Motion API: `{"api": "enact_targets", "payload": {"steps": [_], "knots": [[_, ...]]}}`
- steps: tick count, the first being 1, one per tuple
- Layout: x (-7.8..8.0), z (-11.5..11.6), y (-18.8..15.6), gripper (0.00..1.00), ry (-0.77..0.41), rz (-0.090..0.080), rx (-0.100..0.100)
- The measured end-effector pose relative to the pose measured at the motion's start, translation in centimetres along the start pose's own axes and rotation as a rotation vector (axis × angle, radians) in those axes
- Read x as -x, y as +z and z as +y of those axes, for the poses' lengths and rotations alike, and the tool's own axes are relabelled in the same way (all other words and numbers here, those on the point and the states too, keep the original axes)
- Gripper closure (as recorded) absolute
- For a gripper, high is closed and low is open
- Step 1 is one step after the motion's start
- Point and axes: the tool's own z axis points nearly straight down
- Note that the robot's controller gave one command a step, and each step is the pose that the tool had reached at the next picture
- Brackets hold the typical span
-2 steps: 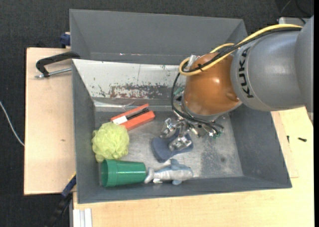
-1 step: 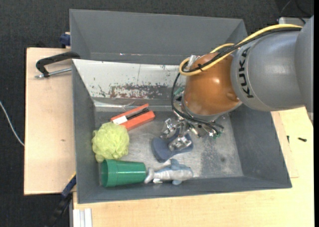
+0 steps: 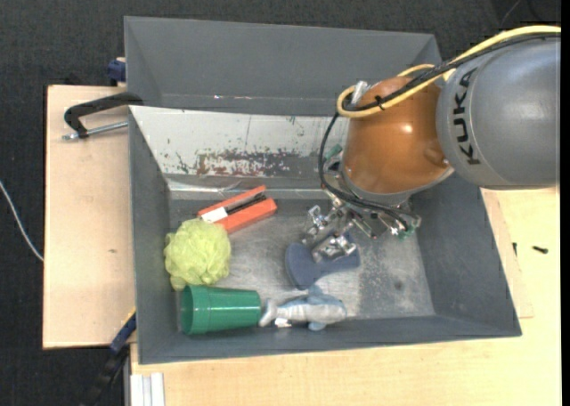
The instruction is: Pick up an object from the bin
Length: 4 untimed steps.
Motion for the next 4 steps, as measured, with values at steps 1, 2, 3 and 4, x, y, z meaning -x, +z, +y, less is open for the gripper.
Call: {"api": "enact_targets", "payload": {"steps": [1,2,3,4], "knots": [[0.5,-0.8,-3.3,1.00,0.003,-0.010,-0.008],[0.1,-0.2,-6.1,1.00,-0.021,0.004,0.002],[0.4,-1.3,-12.4,1.00,-0.078,-0.003,-0.003],[0.1,-0.1,-21.8,0.00,-0.158,-0.013,-0.011]]}}
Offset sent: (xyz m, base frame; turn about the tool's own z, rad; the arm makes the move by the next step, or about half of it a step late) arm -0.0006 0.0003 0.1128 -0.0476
